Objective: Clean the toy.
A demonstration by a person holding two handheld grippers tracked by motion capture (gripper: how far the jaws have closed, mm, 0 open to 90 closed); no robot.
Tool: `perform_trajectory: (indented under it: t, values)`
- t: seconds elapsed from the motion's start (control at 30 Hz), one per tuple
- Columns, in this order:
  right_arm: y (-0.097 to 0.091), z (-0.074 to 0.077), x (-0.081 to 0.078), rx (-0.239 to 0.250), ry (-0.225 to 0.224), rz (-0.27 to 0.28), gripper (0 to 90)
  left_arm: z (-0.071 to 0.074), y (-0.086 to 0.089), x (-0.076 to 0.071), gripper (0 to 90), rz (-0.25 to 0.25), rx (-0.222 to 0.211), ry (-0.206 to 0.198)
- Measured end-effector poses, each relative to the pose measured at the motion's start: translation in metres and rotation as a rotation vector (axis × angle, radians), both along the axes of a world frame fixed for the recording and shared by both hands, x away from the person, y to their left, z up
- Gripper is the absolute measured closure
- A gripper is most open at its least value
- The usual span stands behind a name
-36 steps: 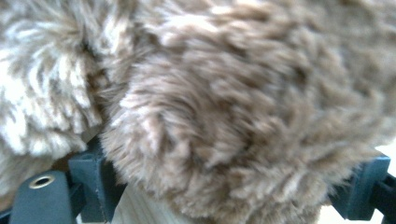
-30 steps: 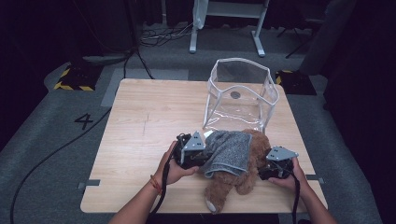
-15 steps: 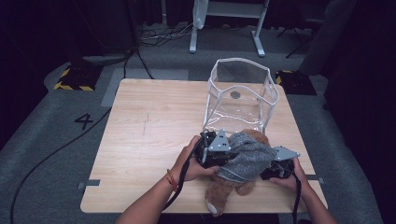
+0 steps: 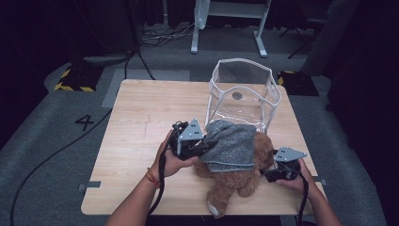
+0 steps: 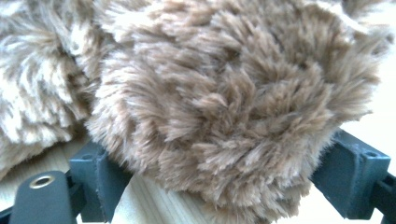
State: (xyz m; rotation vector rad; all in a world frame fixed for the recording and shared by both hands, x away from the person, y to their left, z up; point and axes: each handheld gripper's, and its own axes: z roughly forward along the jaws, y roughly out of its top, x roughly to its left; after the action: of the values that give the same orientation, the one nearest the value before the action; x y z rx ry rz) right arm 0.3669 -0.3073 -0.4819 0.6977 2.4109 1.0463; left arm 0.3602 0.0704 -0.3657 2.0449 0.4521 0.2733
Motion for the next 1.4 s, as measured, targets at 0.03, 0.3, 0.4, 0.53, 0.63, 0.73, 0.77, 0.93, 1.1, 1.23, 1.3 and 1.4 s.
perform_trajectory:
  t: [0.03,0.3,0.4,0.53,0.63,0.73,0.77,0.93,1.1,1.23,1.3,1.4]
  values:
    - [-0.001,0.000,0.000,-0.006,0.001,0.005,15.1,-0.004,0.003,0.001,76.4,0.008,0.011,0.006]
    - [-0.007,0.004,-0.001,-0.026,0.004,0.014,15.3,-0.051,0.031,-0.005,76.5,0.039,0.096,0.123]
    - [-0.009,0.005,-0.001,-0.037,0.004,0.013,15.4,-0.068,0.043,-0.023,76.4,0.018,0.153,0.151]
    - [-0.008,0.004,-0.001,-0.035,0.010,0.006,15.3,-0.081,0.039,-0.032,76.2,-0.026,0.175,0.207]
    - [-0.006,0.003,0.000,-0.024,0.004,0.004,15.2,-0.087,0.031,-0.034,75.7,-0.043,0.201,0.216]
    - [-0.004,0.001,0.000,-0.020,0.009,0.003,14.6,-0.094,0.019,-0.031,74.6,-0.030,0.201,0.225]
    - [-0.003,0.000,0.000,-0.021,0.014,0.001,14.3,-0.097,0.015,-0.030,74.5,-0.015,0.199,0.220]
    - [0.007,-0.005,0.000,-0.047,0.018,-0.009,9.8,-0.105,0.004,-0.022,74.3,0.070,0.191,0.199]
    - [0.014,-0.005,-0.002,-0.014,0.027,-0.005,9.7,-0.111,0.000,-0.007,74.8,0.164,0.240,0.149]
    - [0.017,-0.004,-0.004,-0.009,0.028,0.010,13.3,-0.113,0.003,0.008,75.2,0.187,0.235,0.160]
    - [0.017,-0.004,-0.005,-0.003,0.029,0.013,14.0,-0.112,0.005,0.018,75.3,0.212,0.245,0.150]
    - [0.018,-0.003,-0.006,0.023,0.047,0.042,14.7,-0.107,0.008,0.035,75.6,0.250,0.265,0.135]
